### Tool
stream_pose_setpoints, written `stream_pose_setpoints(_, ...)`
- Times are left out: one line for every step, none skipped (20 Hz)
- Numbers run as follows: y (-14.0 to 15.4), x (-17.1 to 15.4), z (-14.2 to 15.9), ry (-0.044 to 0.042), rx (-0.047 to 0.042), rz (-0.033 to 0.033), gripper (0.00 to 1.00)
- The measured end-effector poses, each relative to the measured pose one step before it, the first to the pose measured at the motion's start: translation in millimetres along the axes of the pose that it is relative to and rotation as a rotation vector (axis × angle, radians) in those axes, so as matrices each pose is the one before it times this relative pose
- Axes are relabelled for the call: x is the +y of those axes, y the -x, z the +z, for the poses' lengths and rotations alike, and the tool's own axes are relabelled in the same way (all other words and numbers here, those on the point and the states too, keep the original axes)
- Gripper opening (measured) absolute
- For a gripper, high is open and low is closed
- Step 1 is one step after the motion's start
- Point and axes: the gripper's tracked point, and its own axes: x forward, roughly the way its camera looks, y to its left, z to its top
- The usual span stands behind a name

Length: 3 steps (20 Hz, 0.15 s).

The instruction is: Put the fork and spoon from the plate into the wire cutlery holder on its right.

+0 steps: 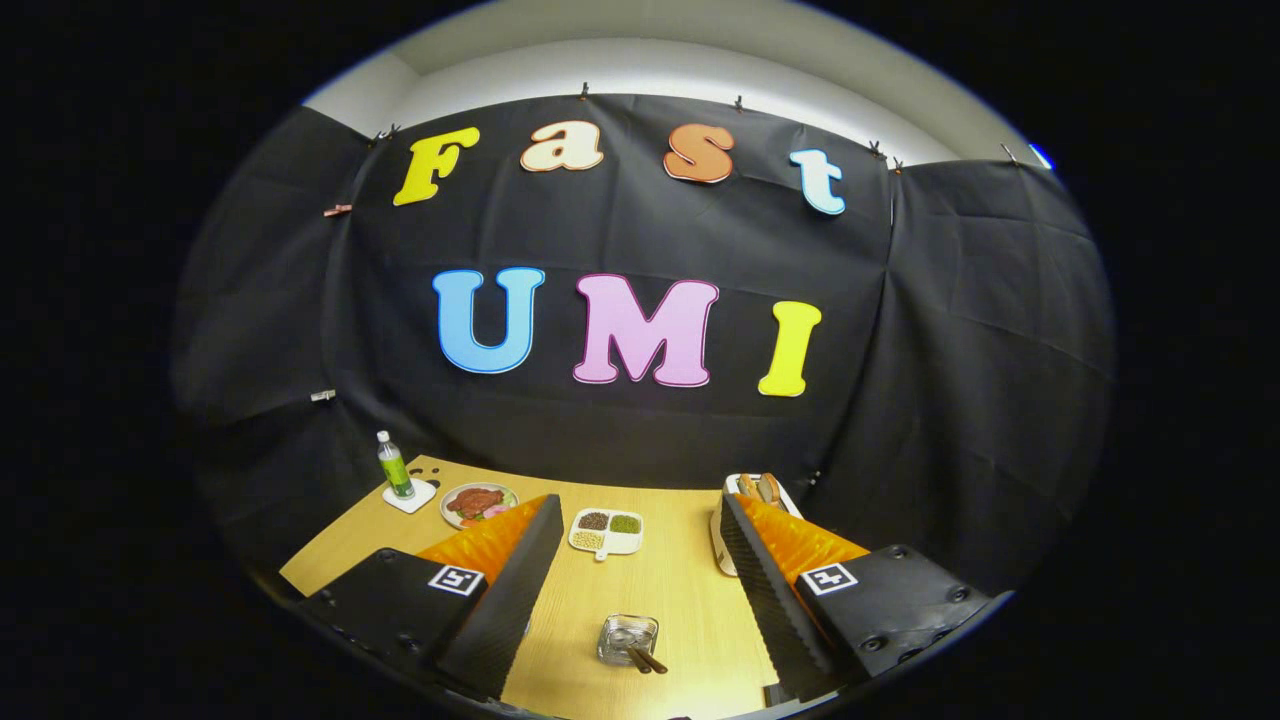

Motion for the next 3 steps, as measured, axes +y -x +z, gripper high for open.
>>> stream_pose_setpoints(1.29,-2.29,-1.88,0.00040,0.00103,-0.00599,0.98)
stream_pose_setpoints(3.14,-1.16,-0.47,0.00233,-0.00234,-0.00408,0.98)
stream_pose_setpoints(2.02,-1.17,-1.83,0.00247,0.00360,-0.00648,0.99)
